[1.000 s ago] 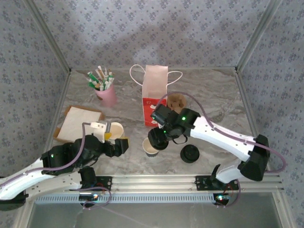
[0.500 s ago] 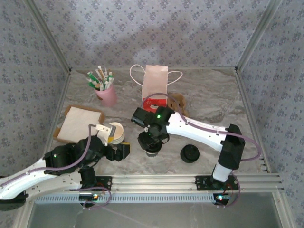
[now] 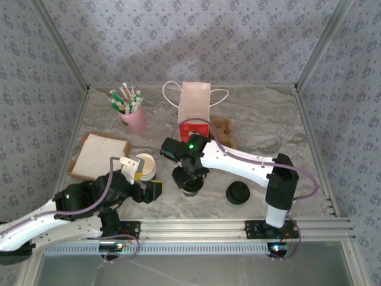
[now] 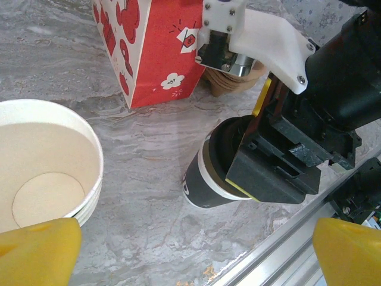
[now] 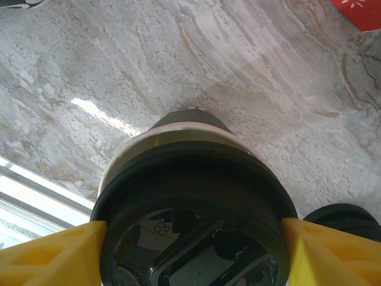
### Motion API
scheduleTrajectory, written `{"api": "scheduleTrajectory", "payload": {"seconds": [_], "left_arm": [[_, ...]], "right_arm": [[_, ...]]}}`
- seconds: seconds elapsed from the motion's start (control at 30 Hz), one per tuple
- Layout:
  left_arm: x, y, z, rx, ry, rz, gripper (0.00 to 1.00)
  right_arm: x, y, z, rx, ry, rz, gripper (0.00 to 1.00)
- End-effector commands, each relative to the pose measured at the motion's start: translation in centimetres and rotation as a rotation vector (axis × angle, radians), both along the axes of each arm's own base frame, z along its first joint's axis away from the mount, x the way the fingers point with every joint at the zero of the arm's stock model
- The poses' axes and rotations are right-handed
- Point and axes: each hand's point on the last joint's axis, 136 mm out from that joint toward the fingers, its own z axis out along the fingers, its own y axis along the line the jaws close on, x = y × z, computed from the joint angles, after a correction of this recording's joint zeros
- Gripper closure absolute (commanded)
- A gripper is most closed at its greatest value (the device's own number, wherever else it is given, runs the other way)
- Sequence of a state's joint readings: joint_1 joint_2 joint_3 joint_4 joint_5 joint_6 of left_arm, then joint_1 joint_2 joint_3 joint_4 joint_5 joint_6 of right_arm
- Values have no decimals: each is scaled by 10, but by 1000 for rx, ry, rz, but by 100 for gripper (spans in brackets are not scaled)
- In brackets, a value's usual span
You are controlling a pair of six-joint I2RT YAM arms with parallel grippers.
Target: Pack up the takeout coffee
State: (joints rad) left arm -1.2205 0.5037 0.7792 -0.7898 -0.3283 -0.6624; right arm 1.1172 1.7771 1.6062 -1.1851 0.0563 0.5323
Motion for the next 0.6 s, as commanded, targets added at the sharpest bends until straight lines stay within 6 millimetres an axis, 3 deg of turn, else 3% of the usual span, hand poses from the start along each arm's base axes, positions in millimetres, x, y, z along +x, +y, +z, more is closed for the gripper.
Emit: {"api": "scheduleTrajectory", "payload": {"seconds": [0.0,0.57], "left_arm": [[-3,-2,0,0,-8,-26,1],[-3,-4,0,0,1,-24,1]], "right_arm": [[-4,2,-1,2,7,21,26],[-10,-1,-14,23,37,4,26]]}}
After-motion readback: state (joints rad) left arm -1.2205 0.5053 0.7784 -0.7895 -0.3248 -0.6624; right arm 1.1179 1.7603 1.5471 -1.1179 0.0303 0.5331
